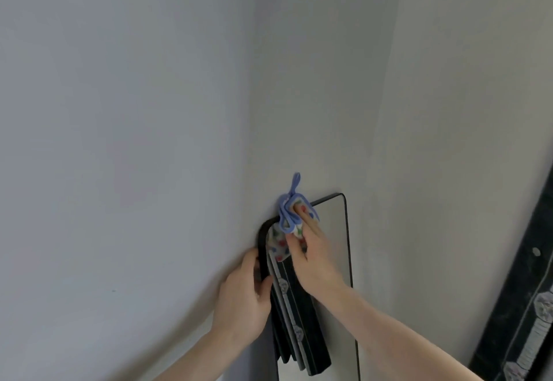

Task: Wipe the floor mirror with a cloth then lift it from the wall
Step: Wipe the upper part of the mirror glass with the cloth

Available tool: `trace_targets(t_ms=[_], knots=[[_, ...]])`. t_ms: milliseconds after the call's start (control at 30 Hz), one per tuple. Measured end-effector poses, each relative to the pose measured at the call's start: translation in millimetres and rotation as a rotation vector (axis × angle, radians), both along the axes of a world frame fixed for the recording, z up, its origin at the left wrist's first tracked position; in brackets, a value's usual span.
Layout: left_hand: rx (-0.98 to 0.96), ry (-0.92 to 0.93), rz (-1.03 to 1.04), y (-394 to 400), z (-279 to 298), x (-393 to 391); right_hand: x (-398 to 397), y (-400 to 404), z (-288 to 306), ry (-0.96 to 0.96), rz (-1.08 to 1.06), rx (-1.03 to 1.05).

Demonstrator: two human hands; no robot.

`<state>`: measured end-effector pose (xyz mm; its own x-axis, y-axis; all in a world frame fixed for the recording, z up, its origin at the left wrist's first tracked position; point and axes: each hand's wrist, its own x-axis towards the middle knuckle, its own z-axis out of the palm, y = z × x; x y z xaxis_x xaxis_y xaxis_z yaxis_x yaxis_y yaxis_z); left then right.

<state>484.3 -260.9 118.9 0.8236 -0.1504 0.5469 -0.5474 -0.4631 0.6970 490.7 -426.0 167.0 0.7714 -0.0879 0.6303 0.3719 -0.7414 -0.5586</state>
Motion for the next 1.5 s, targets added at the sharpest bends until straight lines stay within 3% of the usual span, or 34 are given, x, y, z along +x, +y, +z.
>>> trace_targets(t_ms=[133, 333, 567, 667, 767, 867, 967, 1167, 1500], knots=[[0.025, -0.028, 0.002, -3, 0, -3, 15, -27, 12, 0.013, -0.053, 0.031], [0.083, -0.056, 0.024, -3, 6, -8, 3, -9, 11, -0.080, 0.136, -0.051], [0.410, -0.106, 0.131, 15, 25, -14, 23, -36, 5, -0.091, 0.070, -0.173], [0.551, -0.143, 0.167, 21, 36, -24, 27, -43, 8, -0.108, 0.074, -0.136], [0.590, -0.238, 0.227, 28, 53, -31, 25, -41, 8, -0.105, 0.072, -0.092], [0.532, -0.480, 0.201, 31, 67, -31, 23, -32, 5, -0.068, 0.066, -0.063], [0.667, -0.665, 0.255, 33, 76, -20, 17, -21, 4, -0.097, 0.149, -0.063], [0.843, -0.544, 0.364, 25, 78, -10, 24, -37, 5, -0.177, 0.170, -0.136], [0.776, -0.560, 0.364, 10, 77, 0, 74, -123, 15, -0.020, -0.061, -0.120]])
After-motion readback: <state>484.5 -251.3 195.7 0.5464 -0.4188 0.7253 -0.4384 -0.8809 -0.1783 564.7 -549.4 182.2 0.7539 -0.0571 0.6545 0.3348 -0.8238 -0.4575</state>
